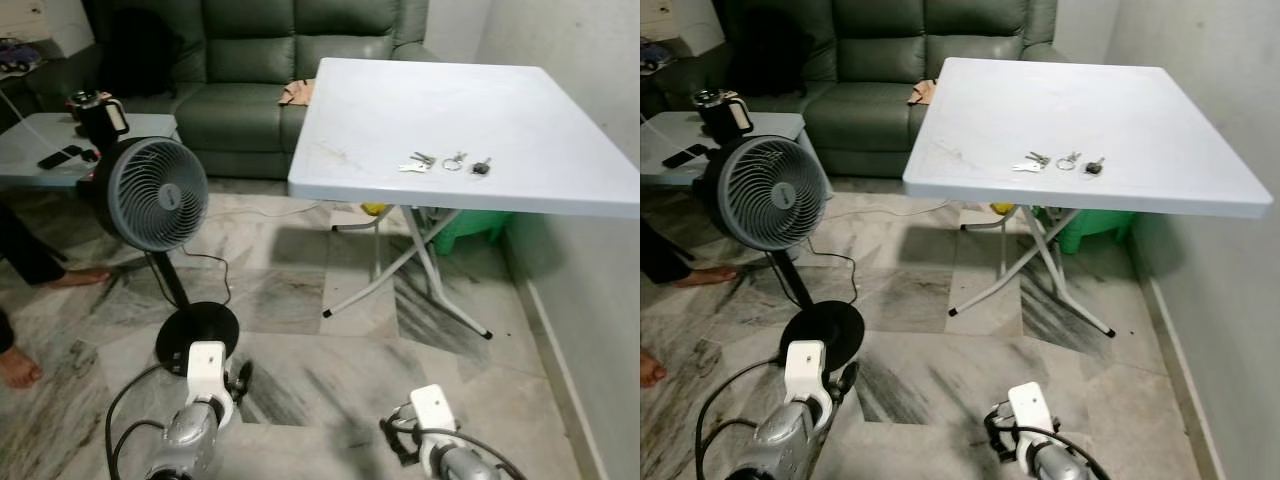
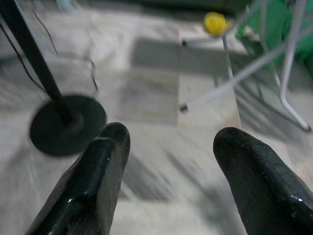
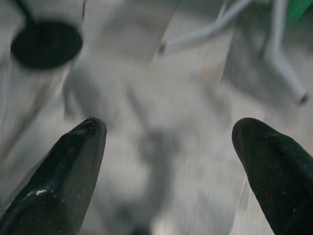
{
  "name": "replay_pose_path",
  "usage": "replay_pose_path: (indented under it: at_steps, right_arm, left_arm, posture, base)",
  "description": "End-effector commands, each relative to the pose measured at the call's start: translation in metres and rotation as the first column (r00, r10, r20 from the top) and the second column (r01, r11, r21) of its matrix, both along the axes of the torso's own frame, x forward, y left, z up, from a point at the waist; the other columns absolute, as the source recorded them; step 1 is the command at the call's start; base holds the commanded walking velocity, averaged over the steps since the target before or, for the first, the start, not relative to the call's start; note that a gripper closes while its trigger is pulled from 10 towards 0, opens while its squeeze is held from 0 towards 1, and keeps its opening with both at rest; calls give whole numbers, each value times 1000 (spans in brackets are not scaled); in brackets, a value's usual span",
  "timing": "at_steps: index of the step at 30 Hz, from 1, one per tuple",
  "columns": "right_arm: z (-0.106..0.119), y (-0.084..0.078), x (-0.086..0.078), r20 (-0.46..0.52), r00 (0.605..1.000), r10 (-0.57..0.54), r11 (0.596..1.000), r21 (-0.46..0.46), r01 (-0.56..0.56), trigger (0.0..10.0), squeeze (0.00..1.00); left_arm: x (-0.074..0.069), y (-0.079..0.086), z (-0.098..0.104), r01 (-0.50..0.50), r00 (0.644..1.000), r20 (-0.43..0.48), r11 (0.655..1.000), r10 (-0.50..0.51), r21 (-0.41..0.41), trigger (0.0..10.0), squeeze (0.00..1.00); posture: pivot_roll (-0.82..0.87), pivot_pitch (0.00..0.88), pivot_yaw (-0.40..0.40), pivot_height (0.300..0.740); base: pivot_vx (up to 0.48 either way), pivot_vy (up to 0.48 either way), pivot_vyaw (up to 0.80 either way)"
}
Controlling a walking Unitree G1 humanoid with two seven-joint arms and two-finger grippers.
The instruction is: Hang keys on a hook
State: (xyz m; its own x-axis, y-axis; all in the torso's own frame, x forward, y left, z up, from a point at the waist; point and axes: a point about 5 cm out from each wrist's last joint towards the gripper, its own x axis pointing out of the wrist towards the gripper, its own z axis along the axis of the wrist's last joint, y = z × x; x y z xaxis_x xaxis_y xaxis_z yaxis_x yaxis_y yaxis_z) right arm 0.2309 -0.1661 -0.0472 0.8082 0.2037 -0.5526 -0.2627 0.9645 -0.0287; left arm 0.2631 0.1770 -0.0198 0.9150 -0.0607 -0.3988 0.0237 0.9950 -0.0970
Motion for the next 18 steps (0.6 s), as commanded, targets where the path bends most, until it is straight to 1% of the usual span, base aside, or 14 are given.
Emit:
replay_pose_path:
  at_steps: [1,2,3,5,6,7,8,10,11,13,14,15,16,18]
  right_arm:
    - [16,6,18,106,994,5,999,37,-9,10000,0]
    - [19,6,20,122,993,2,999,45,-7,10000,0]
    - [27,5,28,174,985,-14,998,66,3,10000,0]
    - [32,5,32,203,979,-22,997,76,7,10000,0]
    - [40,6,39,254,967,-25,996,85,3,10000,0]
    - [45,7,42,282,959,-25,996,89,0,10000,0]
    - [50,8,46,313,949,-30,995,98,0,10000,0]
    - [60,9,52,368,928,-54,992,126,7,10000,0]
    - [63,10,54,379,923,-60,991,133,10,10000,0]
    - [73,13,59,429,900,-73,988,152,8,10000,0]
    - [73,13,59,429,900,-73,988,152,8,10000,0]
    - [84,18,61,487,871,-68,987,160,-12,10000,0]
    - [84,18,61,487,871,-68,987,160,-12,10000,0]
    - [93,22,62,528,847,-60,983,178,-42,10000,0]
  left_arm:
    - [9,8,12,-26,997,78,1000,26,4,10000,0]
    - [11,9,15,-28,995,97,1000,27,2,10000,0]
    - [16,13,23,-43,989,141,999,43,-4,10000,0]
    - [19,15,28,-51,985,167,999,51,-5,10000,0]
    - [24,18,38,-63,972,228,998,60,7,10000,0]
    - [26,19,44,-72,963,262,997,66,14,10000,0]
    - [28,20,50,-71,953,294,997,66,7,10000,0]
    - [30,19,62,-59,934,350,997,69,-40,10000,0]
    - [30,19,67,-59,923,378,998,66,-30,10000,0]
    - [29,15,79,-53,901,426,996,80,-74,10000,0]
    - [29,15,79,-53,901,426,996,80,-74,10000,0]
    - [25,7,88,-6,885,462,993,59,-115,10000,0]
    - [25,7,88,-6,885,462,993,59,-115,10000,0]
    - [17,-1,98,53,861,508,987,32,-153,10000,0]
  posture:
    - [-132,0,16,724]
    - [-132,0,16,724]
    - [-133,0,18,724]
    - [-133,0,20,724]
    - [-137,0,22,724]
    - [-137,0,22,724]
    - [-138,0,22,724]
    - [-137,0,23,724]
    - [-137,0,22,724]
    - [-134,0,21,724]
    - [-134,0,21,724]
    - [-133,0,19,724]
    - [-133,0,19,724]
    - [-133,0,16,724]
  base:
    - [0,0,0]
    - [0,0,0]
    - [0,0,0]
    - [0,0,0]
    - [0,0,0]
    - [0,0,0]
    - [0,0,0]
    - [0,0,0]
    - [0,0,0]
    - [0,0,0]
    - [0,0,0]
    - [0,0,0]
    - [0,0,0]
    - [0,0,0]
